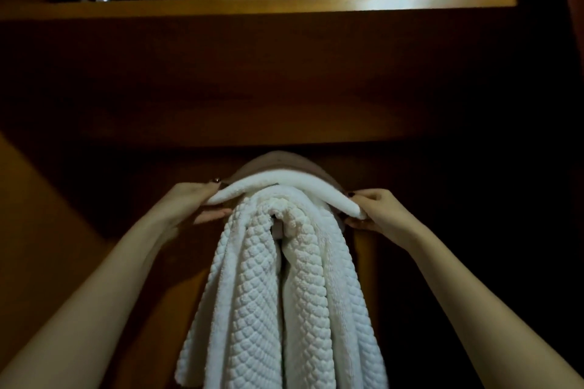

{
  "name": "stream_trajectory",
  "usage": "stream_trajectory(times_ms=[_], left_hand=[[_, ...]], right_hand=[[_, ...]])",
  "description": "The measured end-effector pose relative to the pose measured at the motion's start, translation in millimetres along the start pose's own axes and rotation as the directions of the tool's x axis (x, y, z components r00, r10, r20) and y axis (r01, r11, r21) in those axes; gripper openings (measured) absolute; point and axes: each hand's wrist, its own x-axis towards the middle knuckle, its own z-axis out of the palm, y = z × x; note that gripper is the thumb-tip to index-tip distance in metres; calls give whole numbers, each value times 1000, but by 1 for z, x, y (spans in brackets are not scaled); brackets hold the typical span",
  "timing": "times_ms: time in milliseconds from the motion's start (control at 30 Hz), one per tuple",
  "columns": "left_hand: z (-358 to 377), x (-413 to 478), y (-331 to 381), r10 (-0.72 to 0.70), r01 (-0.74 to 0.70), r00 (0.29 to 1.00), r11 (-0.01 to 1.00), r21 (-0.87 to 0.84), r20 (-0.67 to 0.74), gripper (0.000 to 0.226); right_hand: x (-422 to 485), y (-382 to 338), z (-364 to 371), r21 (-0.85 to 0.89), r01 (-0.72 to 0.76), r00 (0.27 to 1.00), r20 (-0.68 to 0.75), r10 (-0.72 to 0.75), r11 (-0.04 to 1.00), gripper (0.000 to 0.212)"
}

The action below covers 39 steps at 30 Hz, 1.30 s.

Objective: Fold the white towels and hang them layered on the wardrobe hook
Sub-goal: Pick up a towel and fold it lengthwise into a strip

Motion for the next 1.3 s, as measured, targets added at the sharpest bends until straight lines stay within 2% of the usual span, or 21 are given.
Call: stream_trajectory(times_ms=[33, 67, 100, 133, 200, 267, 300, 367, 433, 500, 533, 600, 667, 733, 800, 900, 967, 1100, 1200, 1267, 1300], left_hand=[[0, -1, 5, 76, -72, 997, 986, 153, -24, 37], [1, -3, 11, 178, -135, 982, 904, 406, -69, 41], [3, -2, 17, 281, -189, 957, 792, 581, -72, 40], [8, -1, 21, 372, -266, 928, 707, 655, -25, 35], [23, -4, 32, 461, -442, 877, 660, 607, 137, 28], [38, -2, 37, 439, -527, 850, 696, 488, 293, 32], [44, 0, 39, 416, -542, 839, 694, 475, 350, 33], [50, 7, 40, 393, -549, 831, 695, 465, 394, 32], [50, 14, 37, 376, -538, 837, 697, 474, 397, 27], [48, 17, 32, 411, -553, 832, 674, 490, 373, 32], [47, 18, 29, 443, -567, 824, 672, 476, 355, 35], [46, 19, 22, 496, -603, 797, 678, 421, 343, 38], [46, 21, 18, 503, -600, 799, 700, 386, 330, 29], [48, 24, 18, 490, -576, 816, 734, 360, 307, 14], [50, 27, 19, 464, -540, 839, 775, 329, 285, 11], [58, 29, 24, 413, -470, 877, 844, 258, 246, 8], [62, 26, 30, 386, -439, 891, 867, 236, 239, 11], [56, 15, 39, 337, -420, 902, 829, 370, 270, 17], [49, 10, 27, 422, -495, 865, 809, 319, 272, 39], [47, 7, 18, 490, -548, 836, 765, 340, 246, 30], [46, 6, 15, 507, -565, 825, 748, 349, 248, 16]], right_hand=[[-1, -5, -1, -210, 65, 996, -45, -77, 975, 26], [-1, -10, -2, -365, 139, 979, -91, -184, 921, 33], [-1, -17, -1, -416, 215, 952, -112, -284, 884, 36], [-1, -25, 2, -400, 291, 930, -93, -354, 869, 37], [-1, -39, 15, -338, 382, 918, 31, -396, 860, 32], [3, -47, 33, -359, 387, 921, 193, -339, 849, 27], [6, -50, 41, -406, 395, 916, 246, -318, 824, 33], [12, -57, 49, -492, 408, 910, 288, -298, 769, 40], [16, -61, 49, -526, 425, 901, 324, -289, 736, 32], [17, -63, 46, -545, 438, 892, 363, -270, 715, 28], [18, -62, 45, -545, 449, 885, 379, -269, 708, 34], [21, -58, 41, -523, 463, 878, 385, -285, 716, 45], [24, -52, 38, -486, 462, 877, 373, -302, 742, 45], [31, -48, 38, -473, 461, 880, 352, -318, 751, 29], [37, -49, 41, -480, 460, 885, 311, -345, 747, 15], [48, -49, 48, -494, 404, 914, 263, -310, 770, 34], [52, -48, 50, -480, 324, 944, 219, -246, 816, 36], [41, -42, 50, -457, 359, 933, 209, -295, 814, 17], [29, -39, 47, -468, 390, 920, 221, -323, 793, 29], [25, -39, 47, -476, 394, 919, 210, -333, 786, 43], [23, -38, 48, -463, 422, 906, 195, -375, 779, 40]])
